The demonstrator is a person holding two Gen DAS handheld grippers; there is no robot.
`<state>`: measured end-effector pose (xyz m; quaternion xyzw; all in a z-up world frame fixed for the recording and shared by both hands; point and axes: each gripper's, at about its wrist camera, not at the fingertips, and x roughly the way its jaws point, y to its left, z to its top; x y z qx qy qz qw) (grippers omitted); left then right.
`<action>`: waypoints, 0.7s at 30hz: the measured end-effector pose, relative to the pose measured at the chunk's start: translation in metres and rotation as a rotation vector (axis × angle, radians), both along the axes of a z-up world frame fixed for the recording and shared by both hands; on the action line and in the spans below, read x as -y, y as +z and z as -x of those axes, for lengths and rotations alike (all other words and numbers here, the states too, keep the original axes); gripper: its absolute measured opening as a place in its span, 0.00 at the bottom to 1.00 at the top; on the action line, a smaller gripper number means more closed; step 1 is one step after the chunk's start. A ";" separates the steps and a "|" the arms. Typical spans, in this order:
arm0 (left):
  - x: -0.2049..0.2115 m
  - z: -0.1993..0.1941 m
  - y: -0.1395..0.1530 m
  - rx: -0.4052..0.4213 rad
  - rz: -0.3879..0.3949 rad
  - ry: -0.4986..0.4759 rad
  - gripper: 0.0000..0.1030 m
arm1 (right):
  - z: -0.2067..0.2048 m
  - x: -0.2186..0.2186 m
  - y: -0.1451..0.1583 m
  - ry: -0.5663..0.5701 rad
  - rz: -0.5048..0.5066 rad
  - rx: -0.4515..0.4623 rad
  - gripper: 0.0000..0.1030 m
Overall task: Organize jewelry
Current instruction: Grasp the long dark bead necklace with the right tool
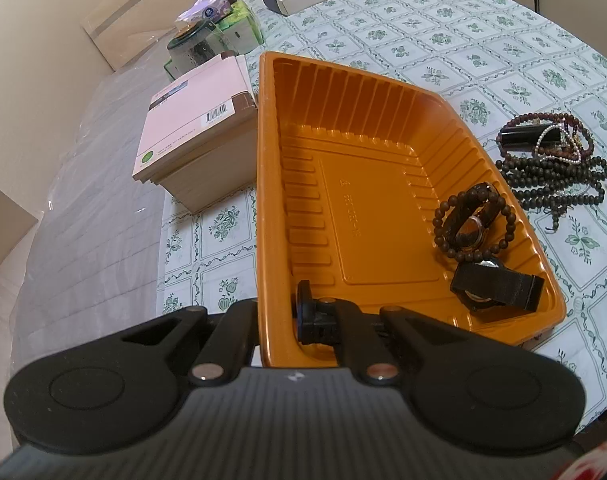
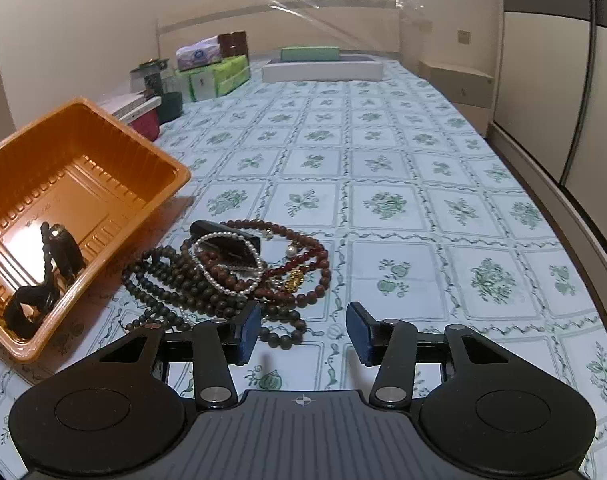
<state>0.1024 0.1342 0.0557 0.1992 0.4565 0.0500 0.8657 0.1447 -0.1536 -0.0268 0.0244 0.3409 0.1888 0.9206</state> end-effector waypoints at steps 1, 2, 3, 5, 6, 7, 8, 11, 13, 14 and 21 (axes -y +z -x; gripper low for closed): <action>0.000 0.000 0.000 0.000 0.000 0.000 0.02 | -0.002 -0.003 -0.001 0.006 0.004 -0.004 0.42; 0.000 0.000 0.000 -0.001 0.000 0.000 0.02 | -0.004 -0.004 -0.002 0.013 0.006 -0.005 0.38; 0.000 0.000 0.000 -0.001 -0.001 0.000 0.02 | -0.004 -0.006 -0.003 0.026 0.009 -0.007 0.34; 0.000 0.000 0.000 -0.002 -0.001 0.000 0.02 | -0.006 -0.013 -0.004 0.057 0.010 -0.012 0.28; -0.001 0.000 0.000 -0.002 -0.001 0.001 0.02 | -0.005 -0.017 -0.004 0.076 0.014 -0.019 0.25; -0.001 0.000 0.000 -0.002 0.000 0.001 0.02 | -0.005 -0.021 -0.005 0.098 0.018 -0.028 0.25; -0.001 0.000 0.000 -0.002 0.000 0.001 0.02 | -0.005 -0.026 -0.008 0.123 0.031 -0.045 0.24; -0.001 0.000 0.000 -0.003 0.000 0.001 0.02 | -0.006 -0.038 -0.016 0.155 0.057 -0.066 0.24; -0.001 0.000 0.000 -0.003 0.000 0.001 0.02 | -0.008 -0.043 -0.017 0.150 0.068 -0.058 0.24; -0.001 0.000 0.000 -0.003 -0.001 0.002 0.02 | -0.009 -0.045 -0.019 0.155 0.071 -0.067 0.23; -0.002 0.001 -0.002 -0.005 0.003 0.004 0.02 | -0.005 -0.052 -0.012 0.184 0.137 -0.044 0.06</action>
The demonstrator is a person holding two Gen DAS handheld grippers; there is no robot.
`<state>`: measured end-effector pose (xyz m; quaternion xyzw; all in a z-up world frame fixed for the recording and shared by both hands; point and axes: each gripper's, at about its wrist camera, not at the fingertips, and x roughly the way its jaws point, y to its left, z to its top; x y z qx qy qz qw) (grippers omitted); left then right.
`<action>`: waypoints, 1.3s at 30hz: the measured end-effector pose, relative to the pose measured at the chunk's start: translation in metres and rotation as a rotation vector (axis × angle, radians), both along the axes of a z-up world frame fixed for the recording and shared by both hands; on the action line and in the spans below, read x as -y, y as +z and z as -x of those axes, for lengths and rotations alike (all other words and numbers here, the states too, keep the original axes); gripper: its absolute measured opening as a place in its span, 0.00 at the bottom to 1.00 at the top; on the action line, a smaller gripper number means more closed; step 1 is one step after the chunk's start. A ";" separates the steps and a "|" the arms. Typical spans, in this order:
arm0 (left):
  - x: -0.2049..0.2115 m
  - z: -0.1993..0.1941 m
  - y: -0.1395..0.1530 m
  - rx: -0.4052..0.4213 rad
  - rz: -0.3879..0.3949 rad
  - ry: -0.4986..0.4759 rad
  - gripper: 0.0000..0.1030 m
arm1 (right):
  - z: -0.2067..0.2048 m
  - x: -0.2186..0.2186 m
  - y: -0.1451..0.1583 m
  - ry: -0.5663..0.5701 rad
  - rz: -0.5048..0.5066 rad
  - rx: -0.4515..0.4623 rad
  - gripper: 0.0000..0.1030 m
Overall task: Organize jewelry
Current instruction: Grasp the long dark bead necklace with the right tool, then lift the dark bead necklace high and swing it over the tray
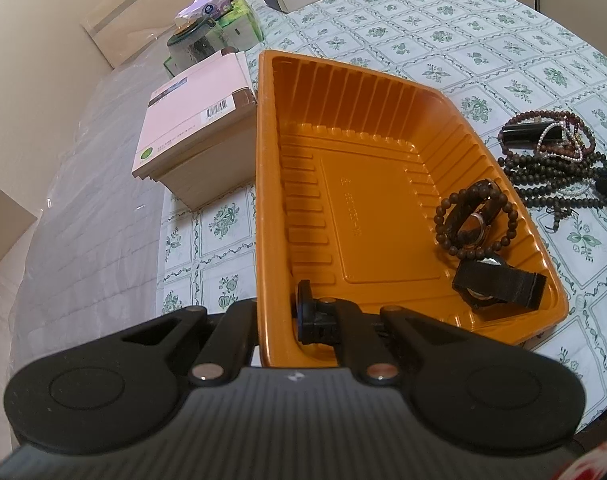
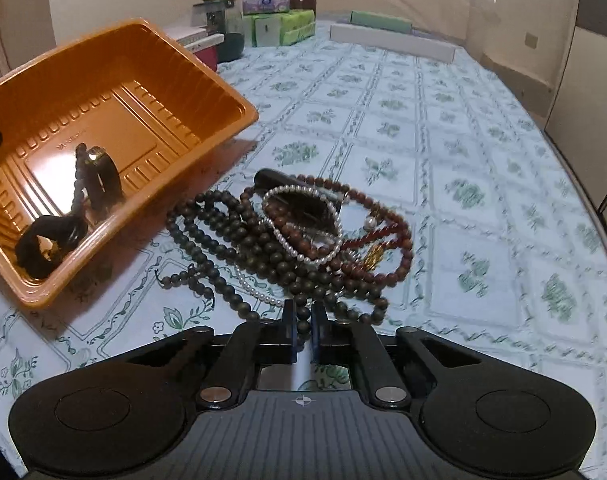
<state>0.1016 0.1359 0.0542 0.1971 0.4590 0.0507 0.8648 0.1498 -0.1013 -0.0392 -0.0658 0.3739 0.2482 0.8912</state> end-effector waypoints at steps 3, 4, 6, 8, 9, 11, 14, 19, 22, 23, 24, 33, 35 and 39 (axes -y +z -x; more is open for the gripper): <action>-0.001 0.000 0.000 0.000 -0.001 -0.002 0.03 | 0.010 0.003 0.020 0.015 0.025 0.070 0.06; -0.001 0.000 0.000 0.000 -0.002 -0.003 0.03 | 0.013 0.004 0.029 0.022 0.031 0.098 0.06; -0.001 0.000 0.000 -0.001 -0.002 -0.005 0.03 | 0.018 0.005 0.047 0.038 0.039 0.151 0.06; -0.001 0.000 0.000 -0.001 -0.002 -0.006 0.03 | 0.024 0.006 0.069 0.061 0.064 0.224 0.06; -0.001 -0.001 0.000 -0.001 -0.002 -0.006 0.03 | 0.027 0.006 0.079 0.071 0.085 0.269 0.06; -0.001 -0.001 0.000 -0.001 -0.001 -0.006 0.03 | 0.037 0.004 0.103 0.097 0.143 0.391 0.06; -0.001 0.000 0.000 0.000 -0.001 -0.009 0.03 | 0.043 0.007 0.137 0.121 0.123 0.468 0.06; 0.001 0.000 0.001 0.000 -0.005 -0.019 0.02 | 0.045 0.012 0.184 0.140 0.109 0.584 0.06; 0.001 0.000 0.001 0.001 -0.004 -0.022 0.02 | 0.042 0.012 0.209 0.159 0.105 0.637 0.06; 0.000 0.000 0.001 0.001 -0.003 -0.021 0.02 | 0.044 0.012 0.216 0.164 0.110 0.655 0.06; 0.000 -0.001 0.001 0.001 -0.002 -0.021 0.02 | 0.044 0.012 0.224 0.167 0.113 0.673 0.06; 0.000 -0.001 0.001 0.001 -0.002 -0.022 0.02 | 0.041 0.005 0.285 0.202 0.089 0.824 0.06; -0.001 -0.001 0.001 0.001 -0.001 -0.021 0.02 | 0.038 0.000 0.296 0.212 0.077 0.848 0.06; -0.001 -0.001 0.001 0.001 0.001 -0.020 0.02 | 0.025 -0.016 0.315 0.239 0.063 0.875 0.06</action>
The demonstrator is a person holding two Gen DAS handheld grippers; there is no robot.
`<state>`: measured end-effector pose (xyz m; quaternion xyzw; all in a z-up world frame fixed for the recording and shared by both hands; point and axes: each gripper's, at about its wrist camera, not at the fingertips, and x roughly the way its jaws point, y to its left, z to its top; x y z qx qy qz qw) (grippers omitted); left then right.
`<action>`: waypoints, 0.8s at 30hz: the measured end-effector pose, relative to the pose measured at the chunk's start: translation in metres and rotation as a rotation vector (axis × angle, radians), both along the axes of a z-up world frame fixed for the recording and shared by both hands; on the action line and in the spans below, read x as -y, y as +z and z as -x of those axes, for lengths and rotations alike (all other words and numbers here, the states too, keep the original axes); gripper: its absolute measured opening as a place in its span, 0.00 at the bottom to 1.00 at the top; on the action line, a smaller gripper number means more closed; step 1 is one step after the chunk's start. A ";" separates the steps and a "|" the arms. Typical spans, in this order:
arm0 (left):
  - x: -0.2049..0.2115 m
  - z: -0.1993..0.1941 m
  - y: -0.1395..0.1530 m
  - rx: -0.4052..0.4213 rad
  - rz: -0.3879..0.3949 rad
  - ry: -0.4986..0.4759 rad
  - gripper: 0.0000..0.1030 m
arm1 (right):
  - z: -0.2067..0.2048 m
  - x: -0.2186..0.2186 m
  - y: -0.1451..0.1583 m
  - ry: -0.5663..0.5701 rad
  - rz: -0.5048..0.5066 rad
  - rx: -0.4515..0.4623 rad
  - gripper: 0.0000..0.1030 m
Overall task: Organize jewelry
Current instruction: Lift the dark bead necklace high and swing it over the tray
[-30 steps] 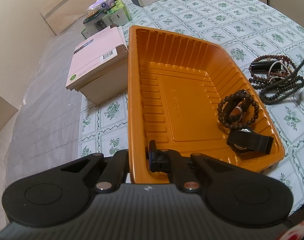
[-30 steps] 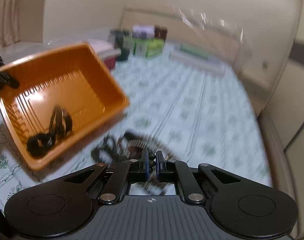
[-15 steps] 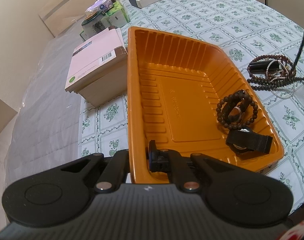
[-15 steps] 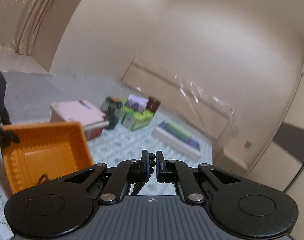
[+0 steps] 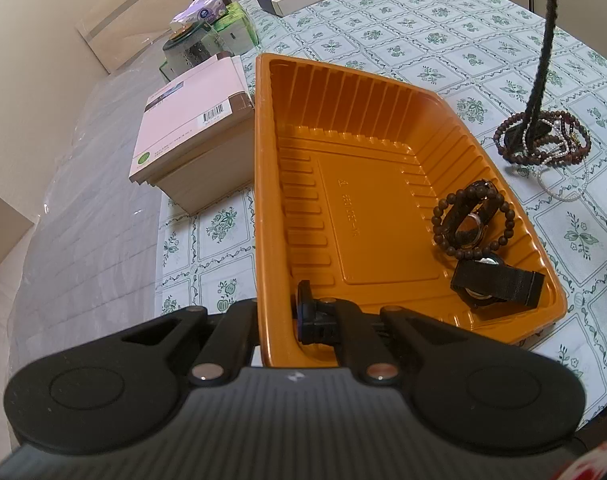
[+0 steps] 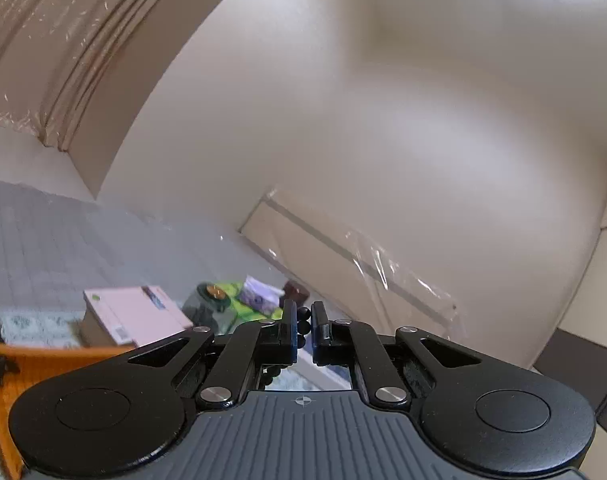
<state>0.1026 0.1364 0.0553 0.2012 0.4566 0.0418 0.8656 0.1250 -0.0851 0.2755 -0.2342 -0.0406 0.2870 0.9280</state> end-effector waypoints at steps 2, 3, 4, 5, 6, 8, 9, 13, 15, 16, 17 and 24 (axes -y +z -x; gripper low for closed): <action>0.000 0.000 0.000 0.000 0.000 0.000 0.02 | -0.005 -0.011 0.009 0.011 0.009 0.022 0.06; 0.000 0.000 0.000 0.000 0.000 -0.001 0.02 | -0.007 -0.014 0.013 0.016 0.010 0.030 0.06; 0.000 0.000 0.000 0.000 0.000 -0.001 0.02 | -0.010 -0.018 0.016 0.024 0.010 0.036 0.06; 0.000 0.000 0.000 0.000 0.000 -0.001 0.02 | -0.013 -0.023 0.020 0.031 0.009 0.043 0.06; 0.000 0.000 0.000 0.000 0.000 -0.001 0.02 | -0.015 -0.027 0.023 0.034 0.007 0.050 0.06; 0.000 0.000 0.000 0.000 0.001 -0.001 0.02 | -0.019 -0.034 0.030 0.046 0.005 0.062 0.06; 0.000 0.000 0.000 0.000 0.001 -0.001 0.02 | -0.019 -0.037 0.033 0.053 0.004 0.065 0.06; 0.000 0.000 0.000 0.001 0.001 -0.001 0.02 | -0.023 -0.052 0.037 0.072 0.018 0.091 0.06; 0.000 -0.001 0.000 0.002 0.003 -0.001 0.02 | -0.026 -0.059 0.036 0.077 0.022 0.088 0.06; 0.000 -0.001 0.000 0.002 0.003 -0.002 0.02 | -0.028 -0.061 0.034 0.080 0.023 0.079 0.06; 0.000 -0.001 0.000 0.003 0.004 -0.002 0.02 | -0.032 -0.063 0.030 0.085 0.027 0.065 0.06; 0.000 -0.001 0.000 0.002 0.004 -0.001 0.02 | -0.042 -0.082 -0.001 0.134 0.094 -0.048 0.06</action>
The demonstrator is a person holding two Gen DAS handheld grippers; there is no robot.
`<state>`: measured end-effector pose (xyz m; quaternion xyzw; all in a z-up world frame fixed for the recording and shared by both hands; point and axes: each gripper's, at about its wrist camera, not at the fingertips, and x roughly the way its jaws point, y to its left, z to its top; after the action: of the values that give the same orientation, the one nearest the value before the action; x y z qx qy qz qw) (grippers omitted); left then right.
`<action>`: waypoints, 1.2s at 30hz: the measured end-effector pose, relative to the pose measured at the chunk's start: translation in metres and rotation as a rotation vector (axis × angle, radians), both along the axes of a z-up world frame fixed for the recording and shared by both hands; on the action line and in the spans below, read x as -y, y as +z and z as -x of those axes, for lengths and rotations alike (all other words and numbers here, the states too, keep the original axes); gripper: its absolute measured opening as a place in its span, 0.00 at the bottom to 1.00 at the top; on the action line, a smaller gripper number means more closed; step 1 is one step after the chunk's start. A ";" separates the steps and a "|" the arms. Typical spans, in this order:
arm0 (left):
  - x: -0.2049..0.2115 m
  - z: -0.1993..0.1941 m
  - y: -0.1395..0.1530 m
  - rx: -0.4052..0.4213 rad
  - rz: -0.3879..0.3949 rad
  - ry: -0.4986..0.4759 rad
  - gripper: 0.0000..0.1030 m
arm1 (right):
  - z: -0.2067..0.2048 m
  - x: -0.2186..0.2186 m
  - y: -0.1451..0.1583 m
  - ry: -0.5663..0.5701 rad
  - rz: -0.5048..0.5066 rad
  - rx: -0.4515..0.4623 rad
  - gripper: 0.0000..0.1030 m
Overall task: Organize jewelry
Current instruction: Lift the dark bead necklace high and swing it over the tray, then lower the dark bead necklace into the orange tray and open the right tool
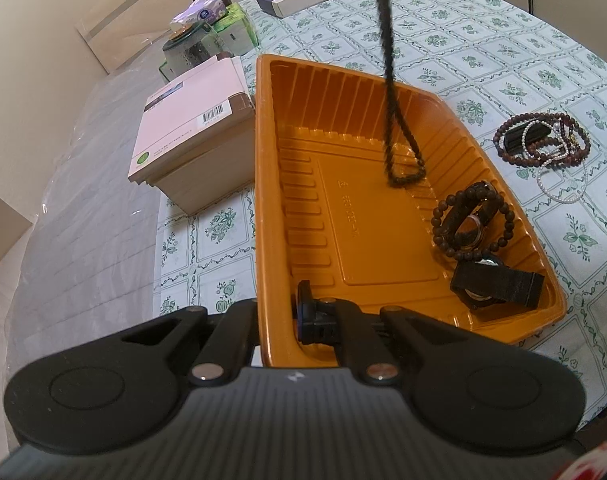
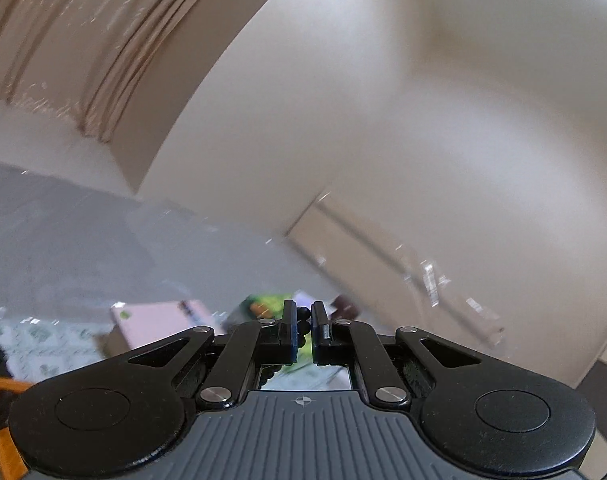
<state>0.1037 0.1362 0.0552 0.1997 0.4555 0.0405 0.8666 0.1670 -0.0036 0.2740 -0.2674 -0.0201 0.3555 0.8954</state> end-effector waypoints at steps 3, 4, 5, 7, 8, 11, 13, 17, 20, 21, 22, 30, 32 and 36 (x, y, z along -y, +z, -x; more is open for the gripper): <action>0.000 0.000 0.000 0.000 0.000 0.000 0.02 | -0.005 -0.014 -0.016 0.051 0.040 -0.061 0.06; 0.000 0.000 0.000 0.000 0.001 0.000 0.02 | -0.005 -0.019 -0.019 0.062 0.053 -0.075 0.06; 0.000 0.000 0.000 0.000 0.001 0.000 0.02 | -0.007 -0.023 -0.027 0.075 0.073 -0.092 0.06; 0.000 0.000 0.000 0.000 0.000 0.001 0.02 | -0.011 -0.031 -0.036 0.091 0.100 -0.119 0.06; 0.000 0.000 0.000 0.000 0.001 0.001 0.02 | -0.014 -0.034 -0.044 0.094 0.114 -0.139 0.06; 0.001 0.000 0.000 -0.001 0.001 0.000 0.02 | -0.025 -0.042 -0.065 0.100 0.139 -0.198 0.06; 0.000 0.000 0.000 0.000 0.000 0.001 0.02 | -0.032 -0.044 -0.079 0.100 0.152 -0.246 0.06; 0.001 0.000 -0.001 -0.001 0.001 0.001 0.02 | -0.042 -0.052 -0.109 0.115 0.199 -0.313 0.06; 0.000 0.000 -0.001 -0.001 0.002 0.001 0.02 | -0.047 -0.056 -0.125 0.122 0.226 -0.357 0.06; 0.000 0.000 -0.001 -0.001 0.002 0.001 0.02 | -0.050 -0.058 -0.130 0.123 0.233 -0.374 0.06; 0.000 0.000 -0.001 -0.002 0.003 0.001 0.02 | -0.052 -0.059 -0.134 0.122 0.235 -0.385 0.06; -0.002 0.000 -0.004 -0.004 0.005 0.004 0.03 | -0.056 -0.062 -0.149 0.116 0.261 -0.417 0.06; -0.002 0.001 -0.004 -0.004 0.006 0.005 0.03 | -0.057 -0.062 -0.150 0.120 0.257 -0.427 0.06; -0.003 0.000 -0.004 -0.005 0.006 0.005 0.03 | -0.058 -0.057 -0.149 0.136 0.219 -0.443 0.06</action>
<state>0.1036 0.1394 0.0511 0.1963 0.4583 0.0408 0.8659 0.2248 0.0534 0.1250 -0.2764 0.1974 0.4649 0.8176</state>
